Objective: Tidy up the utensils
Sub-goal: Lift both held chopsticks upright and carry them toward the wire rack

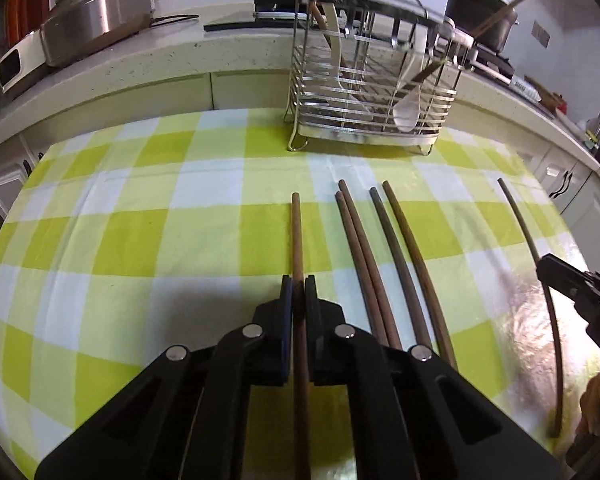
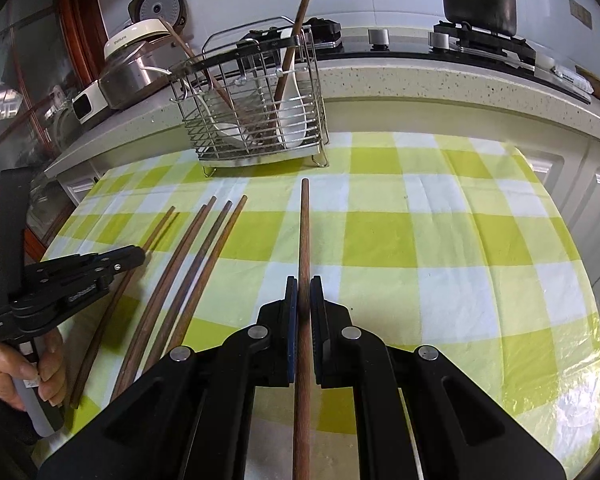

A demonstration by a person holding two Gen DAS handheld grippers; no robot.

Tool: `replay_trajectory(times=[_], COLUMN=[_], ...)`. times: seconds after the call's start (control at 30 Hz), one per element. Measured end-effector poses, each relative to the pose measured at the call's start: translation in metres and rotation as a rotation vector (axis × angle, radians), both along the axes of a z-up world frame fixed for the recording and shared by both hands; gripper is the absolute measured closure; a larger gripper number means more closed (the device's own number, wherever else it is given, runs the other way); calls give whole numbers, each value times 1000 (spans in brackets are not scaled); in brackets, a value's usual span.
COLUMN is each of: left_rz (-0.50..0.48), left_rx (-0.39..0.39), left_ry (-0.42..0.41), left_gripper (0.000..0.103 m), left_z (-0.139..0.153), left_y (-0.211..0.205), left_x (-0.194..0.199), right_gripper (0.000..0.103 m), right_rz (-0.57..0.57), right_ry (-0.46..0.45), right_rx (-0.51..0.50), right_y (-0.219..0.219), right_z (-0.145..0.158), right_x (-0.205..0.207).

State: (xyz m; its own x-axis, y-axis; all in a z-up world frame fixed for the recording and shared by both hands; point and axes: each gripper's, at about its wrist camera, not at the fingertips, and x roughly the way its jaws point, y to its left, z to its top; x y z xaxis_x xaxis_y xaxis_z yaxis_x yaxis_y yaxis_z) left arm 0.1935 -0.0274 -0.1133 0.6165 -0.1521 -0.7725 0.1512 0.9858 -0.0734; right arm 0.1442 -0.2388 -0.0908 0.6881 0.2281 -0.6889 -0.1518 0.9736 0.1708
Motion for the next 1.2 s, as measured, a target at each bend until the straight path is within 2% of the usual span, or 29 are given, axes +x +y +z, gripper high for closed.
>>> replay_trajectory(times=[0.33, 0.73, 1.2], left_rz=[-23, -39, -61], left_rx=[-67, -98, -59], left_ry=[-115, -248, -386], left_gripper=[97, 97, 98], left_z=[57, 116, 177], left_y=[19, 22, 13], left_x=[-28, -57, -46], right_gripper=[95, 95, 96], right_rz=[9, 22, 20], right_ry=[-63, -168, -267], right_rx=[-1, -3, -13], right_y=[10, 25, 28], right_z=[36, 92, 146], right_x=[-5, -13, 7])
